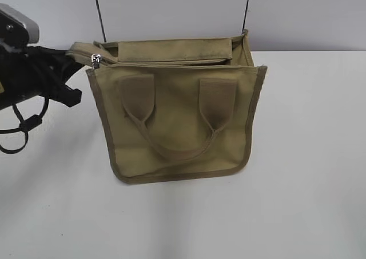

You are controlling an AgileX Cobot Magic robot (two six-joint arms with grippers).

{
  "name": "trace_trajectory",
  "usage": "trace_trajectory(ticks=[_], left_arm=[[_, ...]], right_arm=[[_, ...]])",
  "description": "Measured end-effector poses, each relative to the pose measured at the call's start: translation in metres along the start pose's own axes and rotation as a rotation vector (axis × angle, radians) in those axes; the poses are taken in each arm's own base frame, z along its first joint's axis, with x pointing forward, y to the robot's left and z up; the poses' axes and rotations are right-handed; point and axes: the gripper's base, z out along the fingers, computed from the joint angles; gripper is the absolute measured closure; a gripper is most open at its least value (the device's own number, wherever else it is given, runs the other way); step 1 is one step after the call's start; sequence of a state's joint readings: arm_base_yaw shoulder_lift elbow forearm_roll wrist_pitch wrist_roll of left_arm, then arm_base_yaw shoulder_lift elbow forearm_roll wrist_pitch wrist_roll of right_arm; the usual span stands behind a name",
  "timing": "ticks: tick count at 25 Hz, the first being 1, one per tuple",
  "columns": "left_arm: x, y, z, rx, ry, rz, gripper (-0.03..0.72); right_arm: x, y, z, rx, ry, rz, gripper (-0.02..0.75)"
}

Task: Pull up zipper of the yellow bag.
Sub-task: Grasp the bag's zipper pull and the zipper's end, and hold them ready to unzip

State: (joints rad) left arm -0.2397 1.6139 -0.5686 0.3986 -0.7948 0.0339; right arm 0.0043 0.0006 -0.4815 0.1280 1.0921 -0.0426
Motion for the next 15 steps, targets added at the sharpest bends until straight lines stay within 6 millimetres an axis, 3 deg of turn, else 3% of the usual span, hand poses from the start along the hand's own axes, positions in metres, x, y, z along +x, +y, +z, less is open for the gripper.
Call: trace_trajectory(ticks=[6,10,15], left_arm=[[-0.018,0.007,-0.009,-0.008,0.071,0.017,0.687],[-0.025,0.010,-0.010,-0.007,0.116,0.013,0.687],[-0.035,0.009,-0.007,0.045,0.120,0.022,0.687]], right_arm=[[-0.042,0.010,0.016,-0.118,-0.034,-0.084,0.195],[-0.071,0.009,0.046,-0.147,-0.067,-0.036,0.195],[-0.105,0.015,0.086,-0.260,0.003,-0.097,0.195]])
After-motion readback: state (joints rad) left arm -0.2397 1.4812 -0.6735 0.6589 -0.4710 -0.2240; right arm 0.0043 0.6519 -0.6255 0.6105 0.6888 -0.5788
